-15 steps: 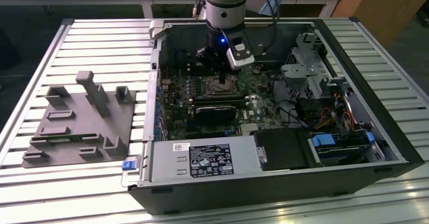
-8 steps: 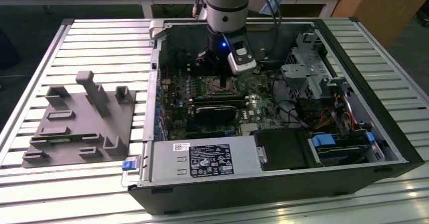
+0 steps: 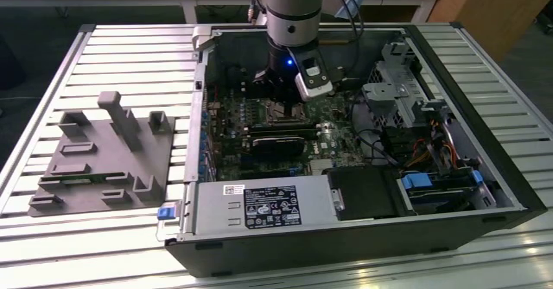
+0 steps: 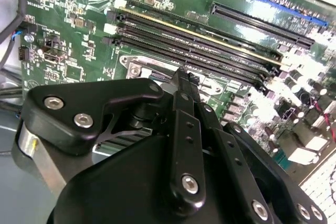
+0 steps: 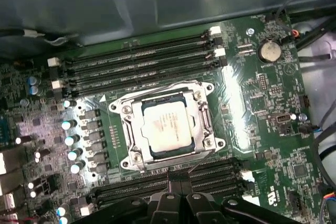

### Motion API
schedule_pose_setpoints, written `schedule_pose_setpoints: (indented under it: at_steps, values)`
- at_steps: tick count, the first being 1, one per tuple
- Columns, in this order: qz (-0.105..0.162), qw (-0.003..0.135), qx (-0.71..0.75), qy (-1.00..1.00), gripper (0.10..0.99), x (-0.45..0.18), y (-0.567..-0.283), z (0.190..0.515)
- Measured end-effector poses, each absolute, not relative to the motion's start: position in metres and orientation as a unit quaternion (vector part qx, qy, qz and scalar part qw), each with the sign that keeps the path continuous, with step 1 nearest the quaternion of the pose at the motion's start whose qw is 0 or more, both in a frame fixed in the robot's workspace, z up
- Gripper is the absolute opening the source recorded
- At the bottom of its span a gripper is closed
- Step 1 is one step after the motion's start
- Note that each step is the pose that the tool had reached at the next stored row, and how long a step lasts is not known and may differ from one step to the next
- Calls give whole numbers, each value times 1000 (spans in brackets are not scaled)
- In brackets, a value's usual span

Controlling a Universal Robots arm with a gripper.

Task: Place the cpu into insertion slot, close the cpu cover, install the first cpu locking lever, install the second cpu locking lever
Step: 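Install the second cpu locking lever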

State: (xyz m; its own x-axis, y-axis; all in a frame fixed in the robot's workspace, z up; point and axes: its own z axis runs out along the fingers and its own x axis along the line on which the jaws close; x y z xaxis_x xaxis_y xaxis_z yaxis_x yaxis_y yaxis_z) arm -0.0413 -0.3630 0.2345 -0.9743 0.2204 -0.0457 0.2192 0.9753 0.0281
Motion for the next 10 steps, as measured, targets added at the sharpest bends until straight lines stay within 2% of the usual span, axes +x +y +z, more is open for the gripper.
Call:
schedule_pose_setpoints:
  at_steps: [10]
  values:
    - [12, 24, 93, 995, 106, -43, -364, 232]
